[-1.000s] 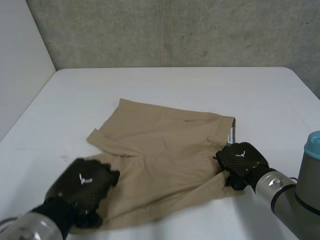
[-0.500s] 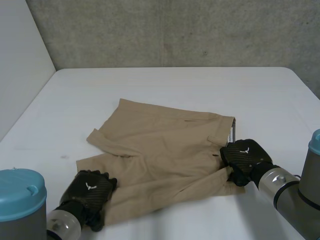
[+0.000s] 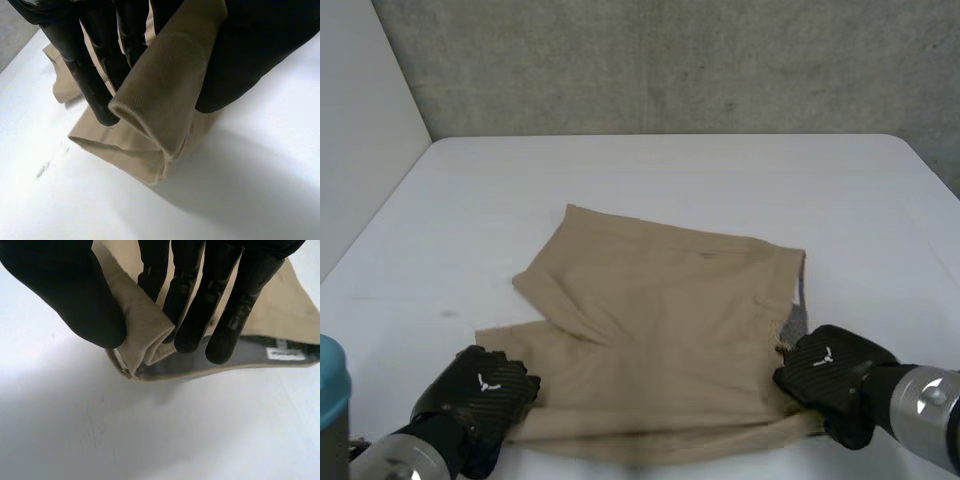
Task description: Fold the shorts.
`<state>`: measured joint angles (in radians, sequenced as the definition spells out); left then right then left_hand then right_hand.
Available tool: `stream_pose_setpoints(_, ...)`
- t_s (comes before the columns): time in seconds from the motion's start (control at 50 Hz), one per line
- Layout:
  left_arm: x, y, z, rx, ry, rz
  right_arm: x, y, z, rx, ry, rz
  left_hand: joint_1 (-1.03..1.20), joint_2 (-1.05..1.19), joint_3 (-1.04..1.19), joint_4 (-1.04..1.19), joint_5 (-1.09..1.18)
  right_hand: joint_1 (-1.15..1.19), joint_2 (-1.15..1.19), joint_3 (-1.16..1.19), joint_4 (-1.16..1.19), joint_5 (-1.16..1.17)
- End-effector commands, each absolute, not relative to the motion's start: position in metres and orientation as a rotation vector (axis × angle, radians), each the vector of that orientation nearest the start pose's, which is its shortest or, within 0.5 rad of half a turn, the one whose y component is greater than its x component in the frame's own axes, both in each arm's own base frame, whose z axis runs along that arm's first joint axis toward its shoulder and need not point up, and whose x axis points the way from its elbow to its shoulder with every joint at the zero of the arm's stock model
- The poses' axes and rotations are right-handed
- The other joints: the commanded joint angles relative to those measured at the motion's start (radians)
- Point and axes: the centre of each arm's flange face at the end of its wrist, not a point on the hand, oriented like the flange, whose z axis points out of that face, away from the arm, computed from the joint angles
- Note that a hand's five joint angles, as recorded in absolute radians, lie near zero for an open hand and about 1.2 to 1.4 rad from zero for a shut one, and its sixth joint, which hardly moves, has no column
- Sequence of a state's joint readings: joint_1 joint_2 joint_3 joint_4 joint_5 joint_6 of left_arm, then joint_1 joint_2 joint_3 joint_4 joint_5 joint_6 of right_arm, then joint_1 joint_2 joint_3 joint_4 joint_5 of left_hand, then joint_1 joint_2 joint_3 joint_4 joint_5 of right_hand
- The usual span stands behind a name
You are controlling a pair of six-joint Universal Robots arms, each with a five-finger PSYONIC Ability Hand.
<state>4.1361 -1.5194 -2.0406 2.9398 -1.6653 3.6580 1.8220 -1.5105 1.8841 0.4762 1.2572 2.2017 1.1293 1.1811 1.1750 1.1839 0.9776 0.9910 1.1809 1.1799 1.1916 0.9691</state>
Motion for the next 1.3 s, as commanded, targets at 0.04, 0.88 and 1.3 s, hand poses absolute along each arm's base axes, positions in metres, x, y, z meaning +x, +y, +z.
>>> stream_pose_setpoints(0.04, -0.242, -0.145, 0.196, 1.359, 2.274, -1.638, 0.206, -0.202, 0.208, -1.507, 2.300, -1.469, 0.229, 0.177, 0.183, 0.175, 0.206, 0.405, 0.215, 0.216, 0.205, 0.253)
stream_pose_setpoints(0.88, -0.360, -0.365, 0.183, 1.020, 1.632, -2.172, 0.269, -0.373, 0.233, -0.967, 2.167, -2.371, -0.955, -1.007, -1.001, -1.009, -0.978, -0.817, -1.006, -1.005, -1.017, -0.969)
stream_pose_setpoints(1.3, -0.283, -0.237, 0.192, 0.746, 2.348, -2.177, 0.230, -0.263, 0.164, -1.000, 2.430, -1.566, -0.955, -1.007, -1.001, -1.009, -0.978, -0.742, -0.932, -0.931, -0.942, -0.894)
